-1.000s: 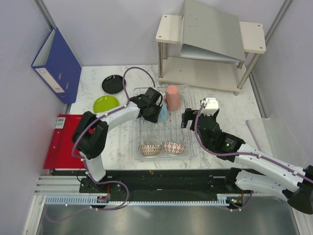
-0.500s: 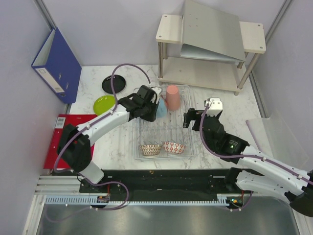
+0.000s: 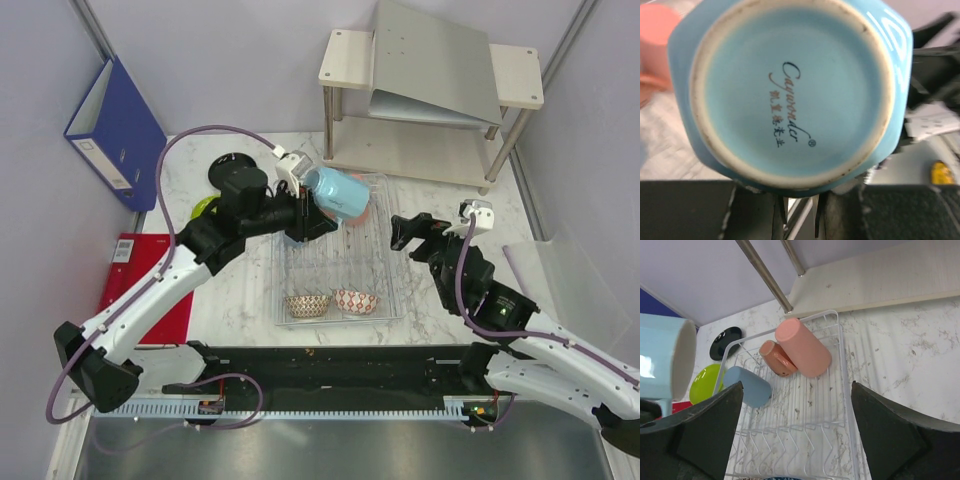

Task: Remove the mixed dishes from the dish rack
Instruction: Pick up the cup from the dish rack, then place the cup at the center of the board.

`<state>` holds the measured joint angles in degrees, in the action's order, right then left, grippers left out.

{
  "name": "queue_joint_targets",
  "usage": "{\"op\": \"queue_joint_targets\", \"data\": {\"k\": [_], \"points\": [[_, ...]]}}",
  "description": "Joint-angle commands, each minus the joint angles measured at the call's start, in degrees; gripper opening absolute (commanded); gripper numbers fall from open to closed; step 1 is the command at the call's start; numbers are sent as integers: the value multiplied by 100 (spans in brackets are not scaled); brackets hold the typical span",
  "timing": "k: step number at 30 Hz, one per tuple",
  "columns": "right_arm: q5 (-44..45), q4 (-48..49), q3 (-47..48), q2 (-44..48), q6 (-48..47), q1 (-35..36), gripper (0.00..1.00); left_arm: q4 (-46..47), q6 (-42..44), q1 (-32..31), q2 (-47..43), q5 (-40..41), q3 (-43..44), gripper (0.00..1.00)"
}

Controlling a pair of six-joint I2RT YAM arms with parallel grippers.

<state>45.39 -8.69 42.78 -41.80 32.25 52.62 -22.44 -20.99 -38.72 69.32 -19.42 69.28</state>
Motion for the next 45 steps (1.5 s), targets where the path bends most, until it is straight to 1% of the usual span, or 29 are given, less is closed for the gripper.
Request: {"op": "queue_joint_targets", "data": {"k": [1, 3, 4, 5, 6, 7, 8, 9, 10, 11, 12, 14, 15, 18, 19, 21, 26, 31, 36, 41, 43, 45], "points": [[-293, 288, 248, 128, 123, -41, 98, 1793, -1149, -4, -471, -1572, -141, 2], [-565, 542, 169, 242, 150, -33, 98, 2600, -1537, 22, -586, -2063, -326, 2], [-662, 674, 108, 425, 150, -50, 98, 2935, -1957, 75, -630, -2214, -544, 2], [-784, 815, 38, 532, 115, -41, 98, 3530, -2187, 110, -735, -2346, -660, 2], [-1116, 1155, -59, 611, 54, -50, 98, 3884, -2416, 197, -788, -2565, -774, 2], [-1207, 1272, -103, 760, 45, -50, 98, 4218, -2905, 259, -814, -2680, -1019, 2], [-1286, 1369, -165, 839, 45, -59, 98, 4560, -3163, 321, -841, -2899, -1152, 2], [-1391, 1535, -209, 901, 71, -59, 98, 5330, -3435, 478, -841, -2996, -1266, 2], [-1470, 1615, -235, 998, 62, -59, 98, 5746, -4047, 549, -832, -3084, -1546, 2], [-1550, 1642, -236, 1016, 36, -59, 98, 6281, -4384, 628, -745, -3233, -1688, 2], [-1759, 1590, -192, 1016, -8, -59, 98, 7148, -5048, 777, -692, -3287, -1811, 2], [-1831, 1493, -183, 955, 35, -68, 91, 8128, -5685, 892, -517, -3384, -2172, 2], [-1858, 1510, -218, 963, 71, -59, 81, 8994, -6253, 962, -324, -3410, -2260, 2], [-1954, 1633, -367, 972, 159, -59, 68, 9993, -7038, 998, 89, -3419, -2489, 2], [-2068, 1660, -376, 920, 167, -59, 68, 10309, -7146, 998, 151, -3437, -2515, 2], [-2183, 1730, -376, 832, 176, -50, 69, 10426, -7243, 998, 231, -3446, -2542, 2], [-2376, 2116, -315, 568, 106, -59, 71, 10137, -7068, 972, 214, -3507, -2551, 2], [-2508, 2380, -130, -3, -96, -68, 72, 10057, -6962, 928, 231, -3525, -2586, 2], [-2789, 2907, 2, -459, -79, -138, 72, 9943, -6892, 901, 214, -3560, -2630, 2], [-2825, 3241, 90, -566, -122, -173, 71, 9741, -6708, 901, 179, -3595, -2700, 2], [-2737, 3181, 107, -505, -157, -164, 71, 9714, -6672, 901, 178, -3578, -2726, 2], [-2623, 2918, 125, -356, -228, -173, 71, 9679, -6602, 901, 161, -3534, -2735, 2]]}}
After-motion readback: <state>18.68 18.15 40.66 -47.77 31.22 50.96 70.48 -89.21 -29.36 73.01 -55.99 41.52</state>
